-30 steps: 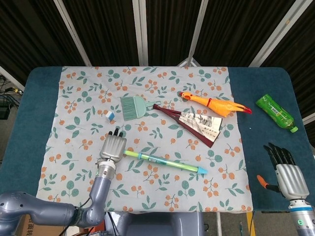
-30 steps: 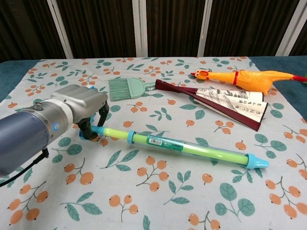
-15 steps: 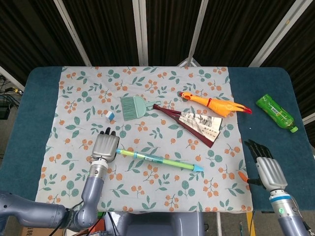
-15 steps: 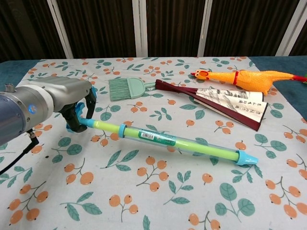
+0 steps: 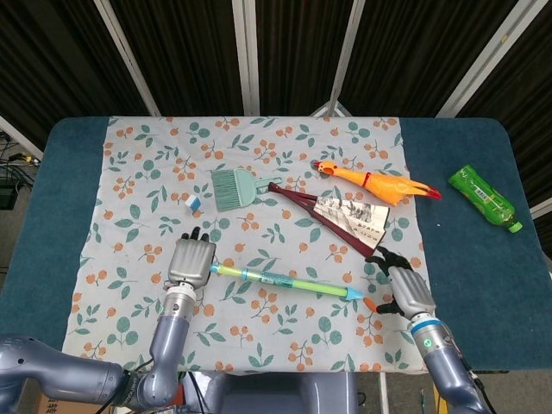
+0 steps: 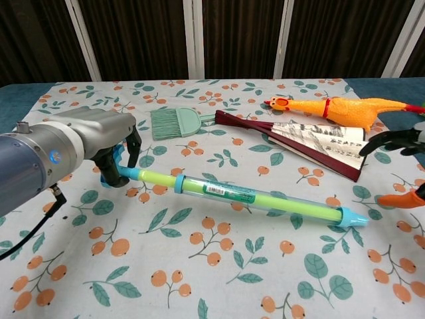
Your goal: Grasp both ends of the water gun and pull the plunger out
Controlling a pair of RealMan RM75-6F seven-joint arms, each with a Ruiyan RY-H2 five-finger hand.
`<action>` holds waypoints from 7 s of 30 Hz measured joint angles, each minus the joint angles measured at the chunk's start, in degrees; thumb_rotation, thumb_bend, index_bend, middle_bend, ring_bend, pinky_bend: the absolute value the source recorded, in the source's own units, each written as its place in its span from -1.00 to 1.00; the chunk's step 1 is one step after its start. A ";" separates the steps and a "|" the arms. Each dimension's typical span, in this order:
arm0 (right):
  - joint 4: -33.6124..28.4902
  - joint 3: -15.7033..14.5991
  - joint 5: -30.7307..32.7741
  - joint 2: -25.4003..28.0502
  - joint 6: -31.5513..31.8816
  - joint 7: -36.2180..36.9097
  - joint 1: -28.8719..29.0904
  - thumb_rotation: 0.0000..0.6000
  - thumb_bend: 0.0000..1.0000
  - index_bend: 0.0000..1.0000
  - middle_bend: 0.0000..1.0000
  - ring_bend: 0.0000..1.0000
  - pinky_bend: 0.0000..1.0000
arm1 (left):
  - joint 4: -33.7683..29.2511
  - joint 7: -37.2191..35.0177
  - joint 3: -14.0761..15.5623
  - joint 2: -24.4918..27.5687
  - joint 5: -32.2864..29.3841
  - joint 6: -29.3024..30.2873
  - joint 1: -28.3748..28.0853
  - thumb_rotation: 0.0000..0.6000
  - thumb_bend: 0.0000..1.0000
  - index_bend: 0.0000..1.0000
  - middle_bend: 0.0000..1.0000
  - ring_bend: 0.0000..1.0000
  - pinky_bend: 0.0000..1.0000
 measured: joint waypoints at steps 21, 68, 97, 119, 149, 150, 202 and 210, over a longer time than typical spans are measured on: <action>4.75 -1.96 10.74 -10.94 3.68 -8.24 5.30 1.00 -0.37 -0.42 -1.00 -1.00 -1.00 | -1.38 -0.89 1.09 0.29 0.75 0.68 0.62 1.00 0.02 0.32 -0.48 -0.76 -0.48; 7.92 0.30 15.43 -14.82 7.40 -12.49 8.30 1.00 -0.37 0.23 -0.85 -1.00 -1.00 | -5.27 -3.64 1.98 3.71 1.34 -0.73 1.55 1.00 0.02 0.35 -0.48 -0.76 -0.48; 9.69 2.03 17.81 -10.96 7.94 -12.28 8.40 1.00 -0.37 0.25 -0.85 -1.00 -1.00 | -6.74 -8.63 6.40 11.06 3.88 -2.86 5.33 1.00 0.02 0.39 -0.47 -0.76 -0.48; 11.47 2.60 18.84 -6.32 7.39 -11.53 7.75 1.00 -0.37 0.26 -0.84 -1.00 -1.00 | -8.35 -13.63 9.15 17.61 7.71 -6.06 8.16 1.00 0.02 0.39 -0.47 -0.76 -0.48; 11.51 2.31 18.49 -3.55 5.80 -8.15 6.29 1.00 -0.37 0.26 -0.85 -1.00 -1.00 | -9.80 -16.41 11.82 23.79 11.42 -7.09 11.33 1.00 0.02 0.39 -0.48 -0.76 -0.48; 11.48 2.29 18.51 -3.47 5.78 -8.10 6.25 1.00 -0.37 0.26 -0.85 -1.00 -1.00 | -9.88 -16.50 11.85 23.98 11.49 -7.13 11.42 1.00 0.02 0.39 -0.48 -0.76 -0.48; 2.72 -6.83 -6.53 12.92 4.53 3.79 -3.15 1.00 -0.37 -1.00 -1.00 -1.00 -1.00 | -8.64 -45.24 22.28 38.00 51.49 -3.26 25.73 1.00 -0.60 -0.92 -1.00 -1.00 -0.93; 2.38 -12.16 -24.67 16.77 16.28 9.07 -12.52 1.00 -0.37 -1.00 -1.00 -1.00 -1.00 | 0.79 -60.63 28.23 42.25 63.22 8.65 38.23 1.00 -0.61 -0.99 -1.00 -1.00 -0.95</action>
